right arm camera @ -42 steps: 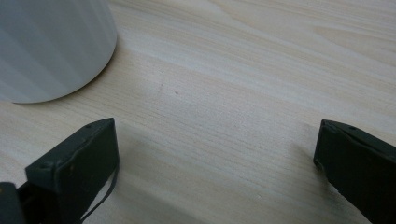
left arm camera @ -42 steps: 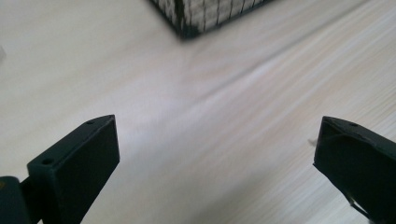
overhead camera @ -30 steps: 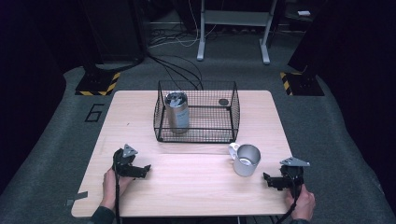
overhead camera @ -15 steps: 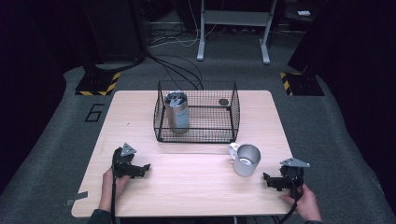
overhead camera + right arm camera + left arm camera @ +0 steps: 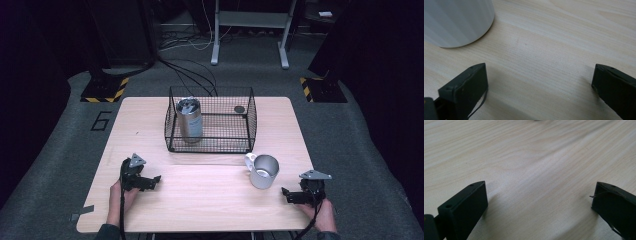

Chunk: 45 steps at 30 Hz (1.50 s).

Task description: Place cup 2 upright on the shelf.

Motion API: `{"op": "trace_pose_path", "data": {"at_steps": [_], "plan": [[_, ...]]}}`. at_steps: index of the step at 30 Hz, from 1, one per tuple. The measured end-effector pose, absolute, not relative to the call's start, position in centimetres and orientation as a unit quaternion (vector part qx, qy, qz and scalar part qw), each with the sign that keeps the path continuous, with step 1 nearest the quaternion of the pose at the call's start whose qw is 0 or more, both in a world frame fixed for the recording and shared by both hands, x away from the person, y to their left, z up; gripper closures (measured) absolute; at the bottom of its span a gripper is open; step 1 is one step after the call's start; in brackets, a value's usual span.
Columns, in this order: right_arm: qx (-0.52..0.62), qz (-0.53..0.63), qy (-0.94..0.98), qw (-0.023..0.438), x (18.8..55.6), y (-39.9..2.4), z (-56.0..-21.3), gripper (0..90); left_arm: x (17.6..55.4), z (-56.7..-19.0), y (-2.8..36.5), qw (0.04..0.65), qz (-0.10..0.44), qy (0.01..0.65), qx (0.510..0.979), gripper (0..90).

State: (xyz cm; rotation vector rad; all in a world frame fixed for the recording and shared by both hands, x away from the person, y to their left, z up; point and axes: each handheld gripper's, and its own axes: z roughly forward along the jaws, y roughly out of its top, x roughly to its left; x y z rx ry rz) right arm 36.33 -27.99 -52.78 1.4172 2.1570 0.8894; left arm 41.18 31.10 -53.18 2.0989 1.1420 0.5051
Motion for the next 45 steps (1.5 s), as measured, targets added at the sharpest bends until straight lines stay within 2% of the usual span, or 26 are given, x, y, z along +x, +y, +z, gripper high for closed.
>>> {"op": "trace_pose_path", "data": {"at_steps": [10,25,30,31,45], "plan": [[0.513,0.340,0.766,0.186,35.9,-27.6,-51.9,0.0,41.2,-53.2,31.1,0.342,0.195,0.440,0.807,0.0],[0.449,0.387,0.783,0.188,34.6,-24.8,-46.7,1.1,41.2,-53.1,31.2,0.339,0.195,0.437,0.810,0.0],[0.430,0.386,0.793,0.193,35.0,-23.2,-45.7,1.1,41.2,-53.2,31.2,0.339,0.196,0.436,0.810,0.0],[0.428,0.380,0.797,0.193,35.4,-22.7,-45.4,3.8,41.1,-53.2,31.2,0.339,0.194,0.438,0.810,0.0],[0.404,0.377,0.813,0.182,37.7,-20.8,-44.9,2.3,41.2,-53.2,31.1,0.340,0.195,0.438,0.809,0.0]]}}
